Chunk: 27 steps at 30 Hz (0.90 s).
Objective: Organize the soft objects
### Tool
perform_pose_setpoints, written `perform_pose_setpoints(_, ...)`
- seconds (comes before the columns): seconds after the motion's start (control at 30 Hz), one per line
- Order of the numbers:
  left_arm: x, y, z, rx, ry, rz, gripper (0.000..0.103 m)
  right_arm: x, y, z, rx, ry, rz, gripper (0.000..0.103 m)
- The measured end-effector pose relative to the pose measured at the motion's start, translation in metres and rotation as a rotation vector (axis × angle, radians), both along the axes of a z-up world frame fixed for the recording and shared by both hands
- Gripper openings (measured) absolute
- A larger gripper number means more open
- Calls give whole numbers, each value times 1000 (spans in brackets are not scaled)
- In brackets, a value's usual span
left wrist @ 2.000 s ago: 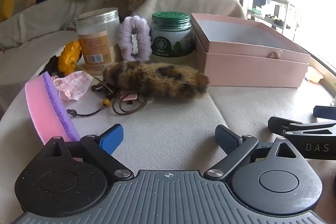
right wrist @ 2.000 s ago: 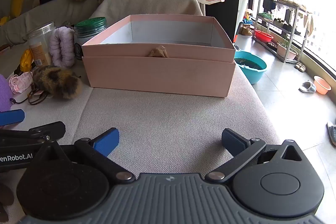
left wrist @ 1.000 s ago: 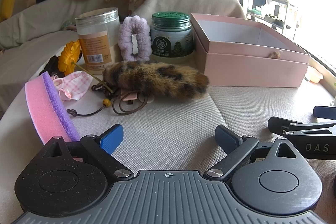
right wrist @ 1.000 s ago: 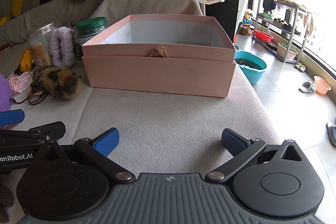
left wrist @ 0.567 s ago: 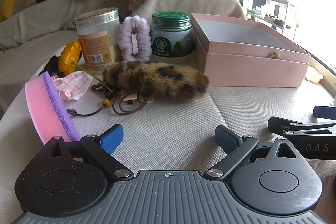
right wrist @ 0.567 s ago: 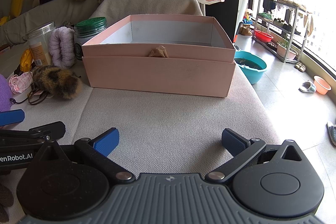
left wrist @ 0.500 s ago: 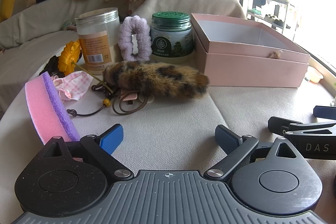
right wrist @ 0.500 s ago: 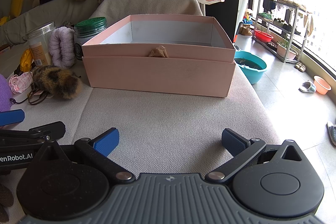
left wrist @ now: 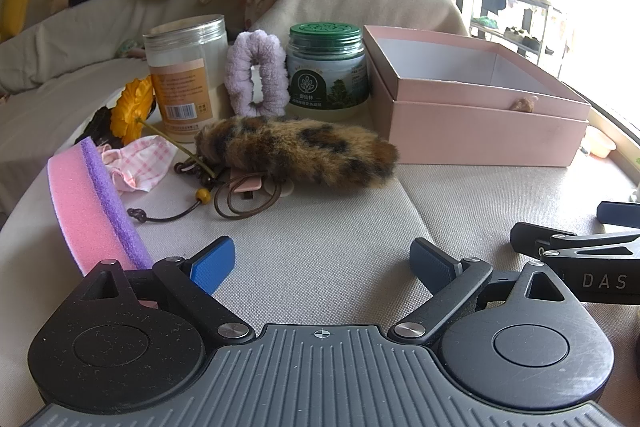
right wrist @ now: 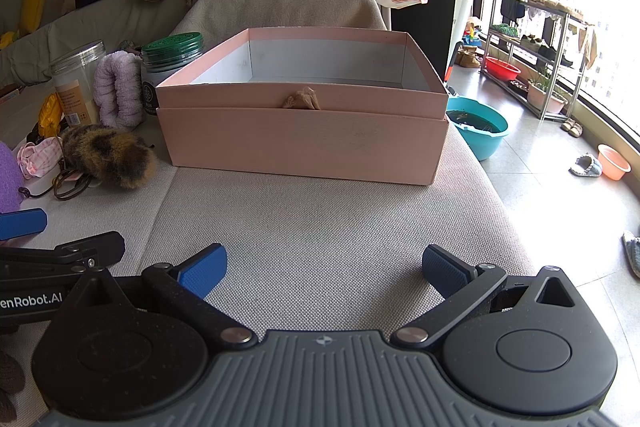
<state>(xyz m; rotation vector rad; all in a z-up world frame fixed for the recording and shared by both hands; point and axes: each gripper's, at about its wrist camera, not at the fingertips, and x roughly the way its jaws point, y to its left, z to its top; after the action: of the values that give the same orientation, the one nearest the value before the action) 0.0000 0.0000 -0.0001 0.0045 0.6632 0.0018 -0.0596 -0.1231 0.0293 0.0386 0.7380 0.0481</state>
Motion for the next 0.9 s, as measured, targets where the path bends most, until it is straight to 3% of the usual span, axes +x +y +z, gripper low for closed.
perform_pose_setpoints(0.9, -4, 0, 1, -9, -2, 8, 97, 0, 0, 0, 0, 0, 0, 103)
